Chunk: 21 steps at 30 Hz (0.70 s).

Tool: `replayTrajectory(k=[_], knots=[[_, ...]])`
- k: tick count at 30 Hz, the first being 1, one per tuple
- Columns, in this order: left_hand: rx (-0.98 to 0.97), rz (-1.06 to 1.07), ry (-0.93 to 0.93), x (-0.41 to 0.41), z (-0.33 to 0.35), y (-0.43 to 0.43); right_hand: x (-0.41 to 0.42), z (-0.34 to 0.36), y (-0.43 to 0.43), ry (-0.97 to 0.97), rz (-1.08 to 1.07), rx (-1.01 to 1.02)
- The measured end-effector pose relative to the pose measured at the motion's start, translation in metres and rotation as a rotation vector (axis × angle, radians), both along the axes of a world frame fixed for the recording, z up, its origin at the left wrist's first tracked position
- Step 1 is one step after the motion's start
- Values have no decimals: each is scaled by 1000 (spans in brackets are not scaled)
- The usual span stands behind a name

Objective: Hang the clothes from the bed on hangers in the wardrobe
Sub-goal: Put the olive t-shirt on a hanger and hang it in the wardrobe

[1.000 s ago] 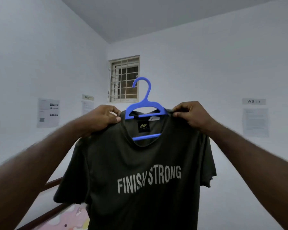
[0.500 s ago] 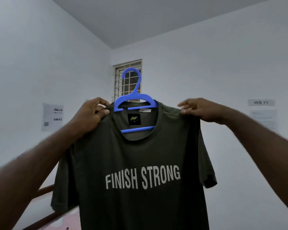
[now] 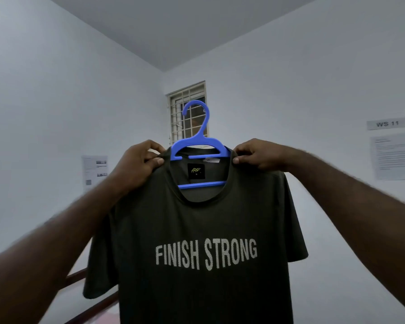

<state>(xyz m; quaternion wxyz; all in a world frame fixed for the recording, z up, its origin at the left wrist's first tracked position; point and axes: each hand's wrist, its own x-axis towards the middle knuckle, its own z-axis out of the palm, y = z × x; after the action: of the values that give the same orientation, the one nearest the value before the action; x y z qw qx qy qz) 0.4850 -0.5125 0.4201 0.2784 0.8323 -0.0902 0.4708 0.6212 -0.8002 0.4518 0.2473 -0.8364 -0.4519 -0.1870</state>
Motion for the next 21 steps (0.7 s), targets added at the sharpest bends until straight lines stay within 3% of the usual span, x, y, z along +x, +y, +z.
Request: replayTrajectory(k=[3, 8, 14, 17, 21], knots=[[115, 82, 62, -7, -1, 2, 5, -5, 18, -62, -20, 57], [273, 323, 359, -31, 1, 42, 15, -10, 21, -90, -10, 168], [195, 364, 250, -43, -1, 47, 15, -15, 28, -92, 24, 257], [265, 394, 267, -43, 7, 44, 12, -14, 26, -74, 63, 295], [318, 269, 307, -38, 25, 20, 3, -13, 27, -39, 120, 303]])
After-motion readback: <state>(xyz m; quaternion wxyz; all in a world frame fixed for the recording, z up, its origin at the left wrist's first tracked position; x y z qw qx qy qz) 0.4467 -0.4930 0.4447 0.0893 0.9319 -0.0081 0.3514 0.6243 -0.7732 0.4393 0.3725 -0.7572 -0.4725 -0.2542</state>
